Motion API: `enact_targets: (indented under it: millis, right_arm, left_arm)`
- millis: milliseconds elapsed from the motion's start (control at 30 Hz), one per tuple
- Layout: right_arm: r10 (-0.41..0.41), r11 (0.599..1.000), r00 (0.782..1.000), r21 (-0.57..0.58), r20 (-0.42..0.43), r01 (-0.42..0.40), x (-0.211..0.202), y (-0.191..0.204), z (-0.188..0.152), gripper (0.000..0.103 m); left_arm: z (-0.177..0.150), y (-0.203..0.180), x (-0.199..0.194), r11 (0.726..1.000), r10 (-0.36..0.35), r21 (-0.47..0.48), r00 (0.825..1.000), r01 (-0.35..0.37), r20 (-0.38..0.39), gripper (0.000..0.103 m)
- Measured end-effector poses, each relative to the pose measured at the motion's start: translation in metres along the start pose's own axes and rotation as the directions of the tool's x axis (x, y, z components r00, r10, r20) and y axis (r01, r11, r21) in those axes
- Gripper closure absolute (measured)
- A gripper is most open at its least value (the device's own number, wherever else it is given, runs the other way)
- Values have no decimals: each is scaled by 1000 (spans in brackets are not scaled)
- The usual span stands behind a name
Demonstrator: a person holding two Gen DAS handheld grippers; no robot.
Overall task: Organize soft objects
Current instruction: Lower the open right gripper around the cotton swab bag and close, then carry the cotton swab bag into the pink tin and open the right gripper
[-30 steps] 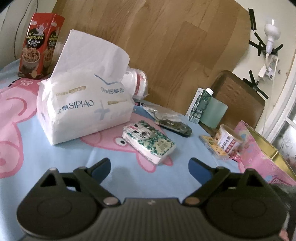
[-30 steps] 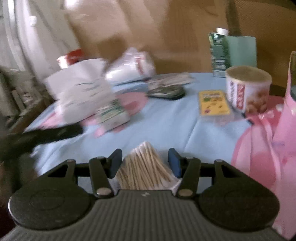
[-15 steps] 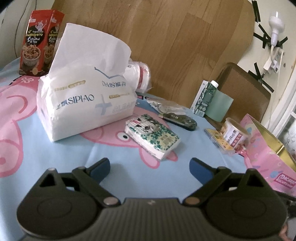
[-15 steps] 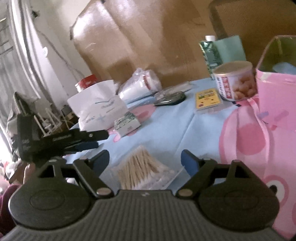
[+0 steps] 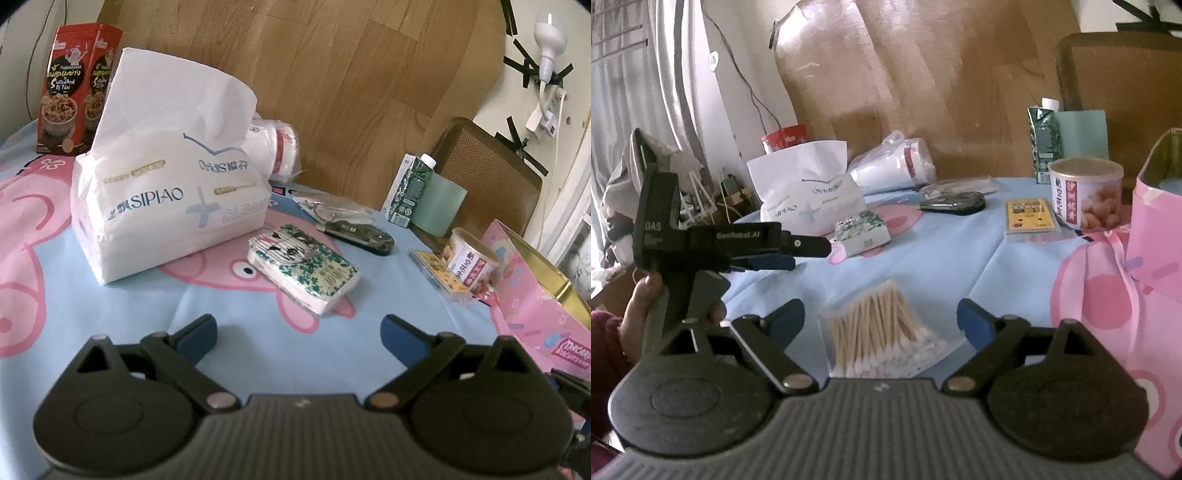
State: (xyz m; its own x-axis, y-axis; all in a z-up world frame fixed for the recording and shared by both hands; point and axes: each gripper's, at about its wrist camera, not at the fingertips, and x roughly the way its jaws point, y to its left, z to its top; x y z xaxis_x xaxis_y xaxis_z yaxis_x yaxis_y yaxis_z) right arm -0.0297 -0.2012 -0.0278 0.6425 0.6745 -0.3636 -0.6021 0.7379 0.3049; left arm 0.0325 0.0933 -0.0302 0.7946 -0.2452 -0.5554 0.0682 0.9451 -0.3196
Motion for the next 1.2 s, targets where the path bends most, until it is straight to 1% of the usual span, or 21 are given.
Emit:
enact_targets:
  millis: [767, 867, 967, 1000, 1100, 1200]
  right_arm:
    - [-48, 998, 999, -35, -13, 47, 4, 8, -2, 11]
    - [-54, 998, 998, -36, -11, 53, 5, 8, -2, 11]
    - [-83, 996, 997, -33, 6, 83, 1, 9, -3, 11]
    - [-81, 996, 997, -23, 9, 81, -3, 9, -4, 11]
    - [-77, 997, 997, -2, 2, 77, -12, 8, -8, 11]
    - [-103, 995, 995, -13, -9, 103, -22, 10, -13, 11]
  left_arm:
    - [0, 2, -1, 1000, -25, 0, 1000, 25, 1, 4]
    - [-1, 2, -1, 1000, -29, -2, 1000, 29, 1, 4]
    - [-1, 2, -2, 1000, -28, -2, 1000, 28, -1, 4]
    - [-1, 2, -2, 1000, -30, -1, 1000, 30, -1, 4]
    - [-1, 3, -4, 999, -50, -5, 999, 50, -2, 4]
    - [-2, 5, -10, 996, -86, -34, 996, 86, -1, 8]
